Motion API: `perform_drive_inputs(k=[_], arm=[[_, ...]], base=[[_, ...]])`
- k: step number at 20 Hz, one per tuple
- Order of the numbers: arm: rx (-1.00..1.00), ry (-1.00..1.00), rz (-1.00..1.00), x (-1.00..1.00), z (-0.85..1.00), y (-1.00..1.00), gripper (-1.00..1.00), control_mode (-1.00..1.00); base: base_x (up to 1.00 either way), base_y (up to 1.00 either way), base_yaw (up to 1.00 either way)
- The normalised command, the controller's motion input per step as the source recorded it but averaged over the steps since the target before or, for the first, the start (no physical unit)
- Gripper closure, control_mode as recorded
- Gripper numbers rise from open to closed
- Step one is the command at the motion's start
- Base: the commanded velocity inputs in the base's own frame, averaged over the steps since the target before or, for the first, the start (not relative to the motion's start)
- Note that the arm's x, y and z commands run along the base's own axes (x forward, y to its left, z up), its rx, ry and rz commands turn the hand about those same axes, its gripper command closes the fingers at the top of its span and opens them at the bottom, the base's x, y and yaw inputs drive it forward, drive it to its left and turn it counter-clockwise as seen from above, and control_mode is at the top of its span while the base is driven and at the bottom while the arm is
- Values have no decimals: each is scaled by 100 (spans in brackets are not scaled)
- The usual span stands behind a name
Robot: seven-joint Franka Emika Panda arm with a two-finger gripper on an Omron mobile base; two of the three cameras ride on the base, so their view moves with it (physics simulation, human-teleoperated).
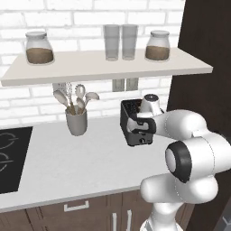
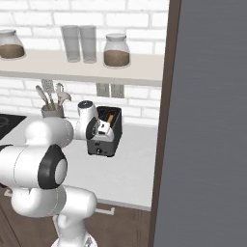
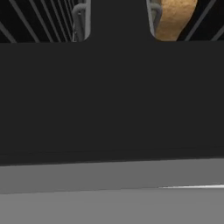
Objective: Start the toaster. Once the lever pops up, take the bread to the plate on the dining counter.
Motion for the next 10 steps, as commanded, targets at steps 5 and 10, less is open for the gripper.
perform_drive_inputs(k=[5, 10], arm=[[0, -1, -4, -25, -90, 9, 100, -100], [0, 0, -6, -51, -86, 0, 100, -100]], base=[[0, 0, 0], [0, 0, 0]])
